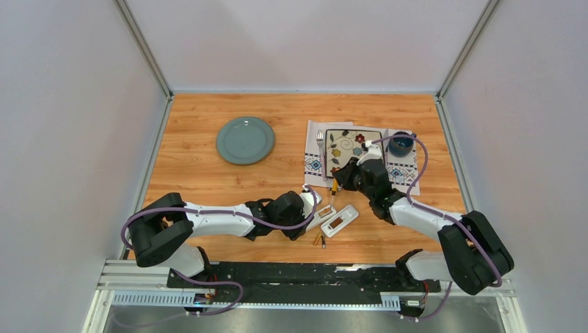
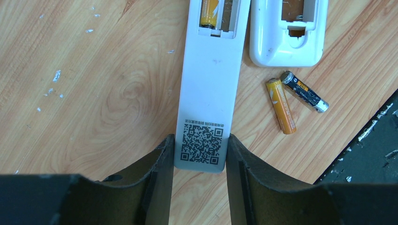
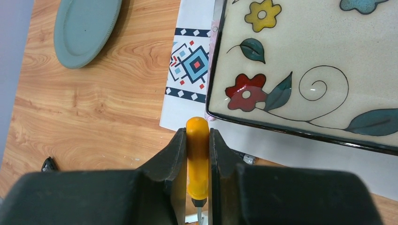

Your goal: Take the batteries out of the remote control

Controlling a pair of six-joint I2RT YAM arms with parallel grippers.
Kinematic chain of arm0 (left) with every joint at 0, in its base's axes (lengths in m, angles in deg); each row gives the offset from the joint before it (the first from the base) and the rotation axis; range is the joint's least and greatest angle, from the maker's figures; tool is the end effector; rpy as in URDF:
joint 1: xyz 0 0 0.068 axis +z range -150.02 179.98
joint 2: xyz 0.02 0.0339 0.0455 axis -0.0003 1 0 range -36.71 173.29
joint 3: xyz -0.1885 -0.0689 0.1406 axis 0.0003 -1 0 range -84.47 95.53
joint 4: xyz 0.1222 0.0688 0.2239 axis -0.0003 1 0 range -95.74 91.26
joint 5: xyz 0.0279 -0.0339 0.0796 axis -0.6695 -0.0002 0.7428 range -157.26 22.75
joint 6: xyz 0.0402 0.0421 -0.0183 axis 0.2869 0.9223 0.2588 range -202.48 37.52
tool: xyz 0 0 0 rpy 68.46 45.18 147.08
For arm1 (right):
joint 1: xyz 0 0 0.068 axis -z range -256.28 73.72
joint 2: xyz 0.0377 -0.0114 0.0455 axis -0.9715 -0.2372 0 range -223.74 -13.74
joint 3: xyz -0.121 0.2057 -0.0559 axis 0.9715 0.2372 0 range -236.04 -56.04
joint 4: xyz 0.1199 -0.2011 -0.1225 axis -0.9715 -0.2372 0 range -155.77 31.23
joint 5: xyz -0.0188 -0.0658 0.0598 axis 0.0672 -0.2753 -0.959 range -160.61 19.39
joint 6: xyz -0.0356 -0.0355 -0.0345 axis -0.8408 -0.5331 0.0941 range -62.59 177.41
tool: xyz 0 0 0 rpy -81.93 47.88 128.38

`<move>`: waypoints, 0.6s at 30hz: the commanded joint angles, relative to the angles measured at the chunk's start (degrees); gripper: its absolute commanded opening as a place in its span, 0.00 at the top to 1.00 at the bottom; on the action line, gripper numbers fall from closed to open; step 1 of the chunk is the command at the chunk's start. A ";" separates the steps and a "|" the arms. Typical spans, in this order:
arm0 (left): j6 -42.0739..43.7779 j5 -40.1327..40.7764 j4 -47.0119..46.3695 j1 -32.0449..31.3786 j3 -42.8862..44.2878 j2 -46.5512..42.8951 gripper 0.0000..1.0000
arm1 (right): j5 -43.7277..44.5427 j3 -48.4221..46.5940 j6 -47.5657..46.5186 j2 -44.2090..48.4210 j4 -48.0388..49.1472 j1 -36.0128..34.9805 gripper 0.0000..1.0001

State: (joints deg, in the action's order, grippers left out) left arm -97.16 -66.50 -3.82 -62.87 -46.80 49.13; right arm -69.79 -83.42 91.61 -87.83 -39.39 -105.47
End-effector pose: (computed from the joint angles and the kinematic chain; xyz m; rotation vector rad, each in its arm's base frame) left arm 0.1327 -0.2576 0.1116 1.0282 2.3149 -0.5629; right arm 0.2407 0.1339 0.1455 0.1016 2.1137 0.6639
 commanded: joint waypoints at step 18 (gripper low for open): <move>-2.11 -4.36 7.76 -0.43 -2.87 4.24 1.00 | -15.76 3.29 12.21 -1.06 14.37 -1.31 1.00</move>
State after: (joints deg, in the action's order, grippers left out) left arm -97.23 -66.61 -4.02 -62.87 -46.69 49.31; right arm -81.52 -80.36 100.02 -89.40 -29.47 -106.61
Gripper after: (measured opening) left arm 0.475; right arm 0.169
